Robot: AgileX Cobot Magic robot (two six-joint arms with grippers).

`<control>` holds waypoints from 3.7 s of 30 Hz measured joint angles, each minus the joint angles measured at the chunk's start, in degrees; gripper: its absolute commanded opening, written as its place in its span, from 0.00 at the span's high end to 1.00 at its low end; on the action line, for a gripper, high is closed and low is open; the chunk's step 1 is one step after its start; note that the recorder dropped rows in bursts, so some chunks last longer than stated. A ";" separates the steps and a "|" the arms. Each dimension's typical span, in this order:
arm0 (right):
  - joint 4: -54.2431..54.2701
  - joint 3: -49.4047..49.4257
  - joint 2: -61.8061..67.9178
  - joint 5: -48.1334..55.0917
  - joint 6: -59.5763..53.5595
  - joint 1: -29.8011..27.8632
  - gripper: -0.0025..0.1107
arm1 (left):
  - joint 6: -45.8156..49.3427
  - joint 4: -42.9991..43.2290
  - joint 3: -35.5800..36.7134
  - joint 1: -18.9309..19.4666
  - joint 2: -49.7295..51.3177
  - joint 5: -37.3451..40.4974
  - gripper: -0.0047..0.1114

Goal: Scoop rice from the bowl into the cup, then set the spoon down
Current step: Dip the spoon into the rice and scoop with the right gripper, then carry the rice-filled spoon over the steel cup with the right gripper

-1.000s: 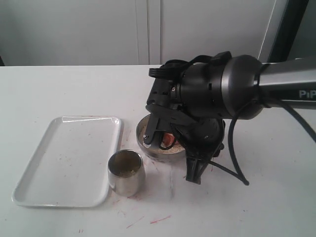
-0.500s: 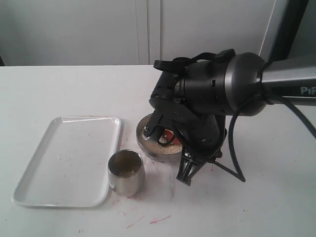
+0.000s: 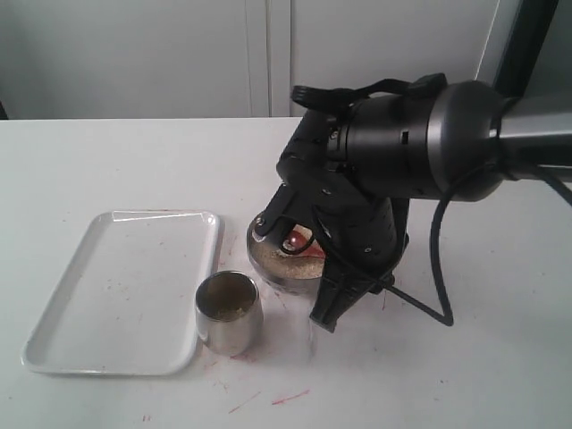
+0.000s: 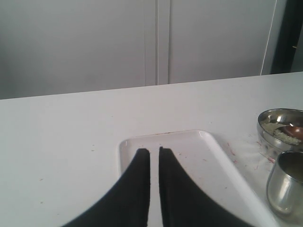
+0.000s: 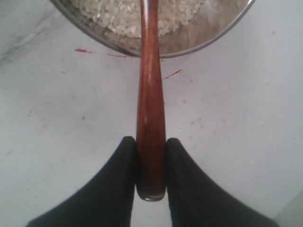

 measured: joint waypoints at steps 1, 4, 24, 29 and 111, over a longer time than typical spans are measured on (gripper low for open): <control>0.04 0.00 -0.14 0.00 0.00 0.00 0.98 | 0.00 0.00 0.00 0.00 0.00 0.00 0.84; 1.08 0.00 -0.60 0.00 0.00 0.00 0.98 | 0.00 0.00 0.00 0.00 0.00 0.00 0.84; 1.17 0.00 -1.59 2.91 3.36 -1.42 0.98 | 0.00 0.00 0.00 0.00 0.00 0.00 0.84; -0.06 0.00 -1.59 3.26 2.05 -1.42 0.98 | 0.00 0.00 0.00 0.00 0.00 0.00 0.84; 13.87 14.42 -19.43 -11.87 -4.15 4.55 0.98 | 0.00 0.00 0.00 0.00 0.00 0.00 0.84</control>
